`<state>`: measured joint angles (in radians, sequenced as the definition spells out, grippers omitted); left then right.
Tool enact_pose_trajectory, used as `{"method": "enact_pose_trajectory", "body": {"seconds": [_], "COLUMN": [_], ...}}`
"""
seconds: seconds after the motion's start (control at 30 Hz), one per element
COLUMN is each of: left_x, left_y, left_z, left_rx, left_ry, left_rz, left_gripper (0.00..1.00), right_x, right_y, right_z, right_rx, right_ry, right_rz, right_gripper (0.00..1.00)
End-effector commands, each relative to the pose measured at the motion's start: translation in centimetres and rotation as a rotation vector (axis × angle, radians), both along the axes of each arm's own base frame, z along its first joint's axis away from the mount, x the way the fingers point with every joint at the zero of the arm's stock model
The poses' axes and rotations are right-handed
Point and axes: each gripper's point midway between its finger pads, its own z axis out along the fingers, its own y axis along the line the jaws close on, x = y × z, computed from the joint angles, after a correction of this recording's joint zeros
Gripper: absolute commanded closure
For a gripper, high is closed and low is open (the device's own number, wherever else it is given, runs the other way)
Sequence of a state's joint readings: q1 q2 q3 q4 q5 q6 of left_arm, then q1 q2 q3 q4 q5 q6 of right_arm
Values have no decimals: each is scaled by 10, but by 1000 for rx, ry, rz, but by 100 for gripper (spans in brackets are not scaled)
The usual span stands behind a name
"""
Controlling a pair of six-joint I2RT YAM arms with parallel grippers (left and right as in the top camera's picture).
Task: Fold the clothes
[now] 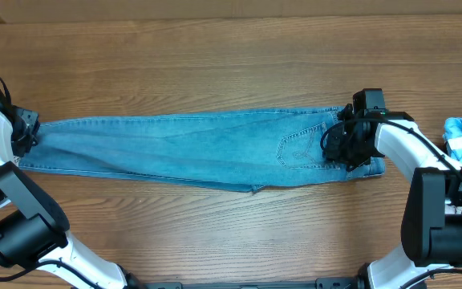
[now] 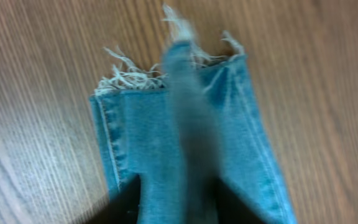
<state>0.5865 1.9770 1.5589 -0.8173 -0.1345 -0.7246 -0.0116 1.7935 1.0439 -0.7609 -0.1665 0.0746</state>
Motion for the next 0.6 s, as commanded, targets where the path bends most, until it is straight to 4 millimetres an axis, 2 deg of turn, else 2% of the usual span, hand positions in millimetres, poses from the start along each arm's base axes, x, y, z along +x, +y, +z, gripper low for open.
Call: {"method": "enact_pose_trajectory", "body": {"seconds": [0.0, 0.1, 0.17, 0.2, 0.27, 0.3, 0.33, 0.37, 0.4, 0.47, 0.57], "left_x": [-17, -37, -43, -38, -11, -1, -1, -8, -17, -20, -35], "left_y": [14, 10, 6, -5, -31, -51, -62, -69, -74, -96, -144], "left_z": [4, 22, 34, 39, 46, 49, 49, 46, 41, 30, 22], "left_rx": [61, 25, -4, -59, -174, -254, -298, -323, -332, -357, -402], "left_ry": [114, 196, 214, 180, 56, -7, -19, 12, 69, 120, 274], "left_rz": [-71, -68, -59, -84, -251, -372, -429, -438, -442, -522, -694], "left_gripper": [11, 2, 2, 5, 10, 15, 22, 41, 56, 79, 84], "right_x": [-11, -11, -10, -10, -11, -11, -11, -11, -11, -11, -11], "right_y": [-21, -20, -19, -18, -18, -18, -18, -18, -18, -18, -18], "right_z": [-9, -9, -9, -9, -9, -9, -9, -9, -9, -9, -9], "right_rx": [-82, -81, -74, -69, -67, -67, -67, -67, -67, -67, -67], "right_ry": [37, 37, 36, 36, 37, 38, 38, 37, 37, 37, 39], "right_rz": [-33, -33, -32, -32, -32, -32, -32, -32, -32, -32, -32], "right_gripper": [58, 58, 58, 58, 58, 58, 58, 58, 58, 58, 57]}}
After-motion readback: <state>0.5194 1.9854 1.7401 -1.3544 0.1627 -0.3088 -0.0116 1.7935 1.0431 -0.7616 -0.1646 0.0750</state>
